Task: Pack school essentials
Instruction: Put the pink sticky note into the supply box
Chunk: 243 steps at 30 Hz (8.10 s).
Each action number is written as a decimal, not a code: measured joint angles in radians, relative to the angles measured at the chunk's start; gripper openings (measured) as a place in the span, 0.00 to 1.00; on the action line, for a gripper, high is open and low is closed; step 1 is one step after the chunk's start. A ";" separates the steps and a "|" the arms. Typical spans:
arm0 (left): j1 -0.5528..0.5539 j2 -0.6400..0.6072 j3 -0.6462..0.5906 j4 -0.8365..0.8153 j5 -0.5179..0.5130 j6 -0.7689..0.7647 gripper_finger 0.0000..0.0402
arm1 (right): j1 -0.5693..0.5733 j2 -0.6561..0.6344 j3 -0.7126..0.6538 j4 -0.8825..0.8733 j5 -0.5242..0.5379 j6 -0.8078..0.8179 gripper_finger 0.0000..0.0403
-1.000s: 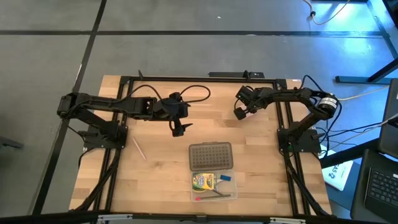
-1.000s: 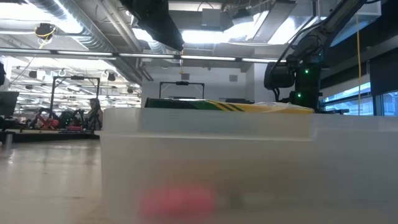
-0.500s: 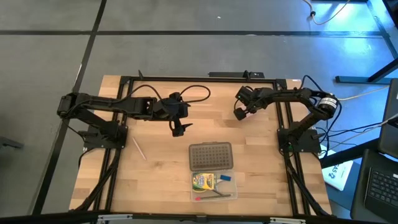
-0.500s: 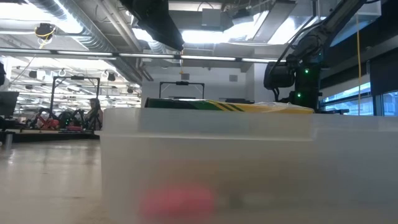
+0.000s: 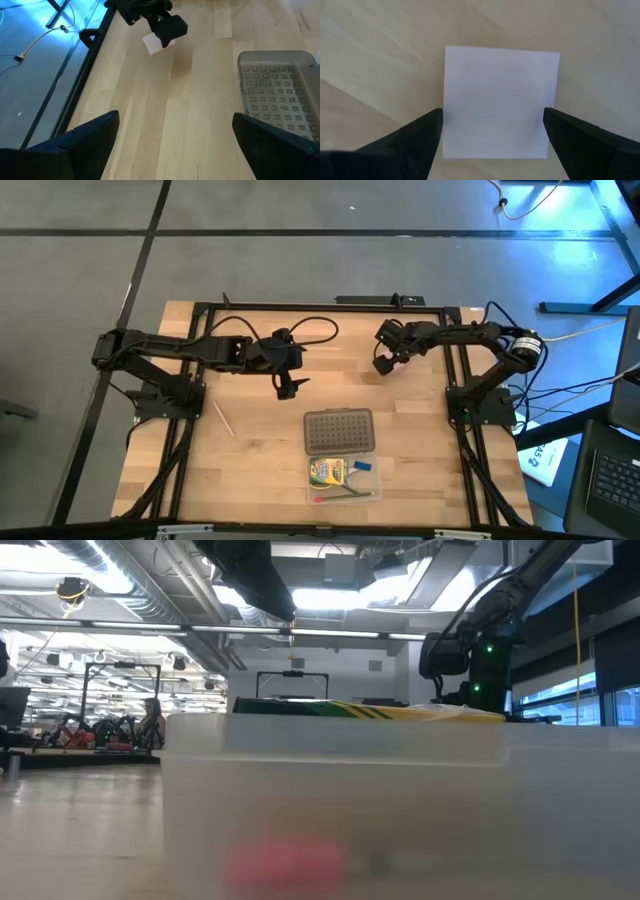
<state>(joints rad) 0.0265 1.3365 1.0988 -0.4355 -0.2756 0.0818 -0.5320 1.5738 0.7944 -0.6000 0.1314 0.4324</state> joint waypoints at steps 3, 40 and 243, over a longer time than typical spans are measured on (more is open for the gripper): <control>0.000 0.000 0.000 0.000 0.000 0.000 0.95 | 0.000 0.000 0.021 -0.009 0.003 -0.020 0.86; 0.000 0.000 0.000 0.000 0.000 0.000 0.95 | -0.001 0.000 0.048 -0.076 -0.025 -0.041 0.86; -0.457 -0.113 0.000 -0.057 0.004 -0.045 0.95 | 1.149 0.368 0.507 -0.042 -0.022 0.261 0.86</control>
<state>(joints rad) -0.4309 1.2236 1.0988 -0.4923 -0.2714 0.0364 0.6168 1.9421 1.3012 -0.6416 0.1098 0.6935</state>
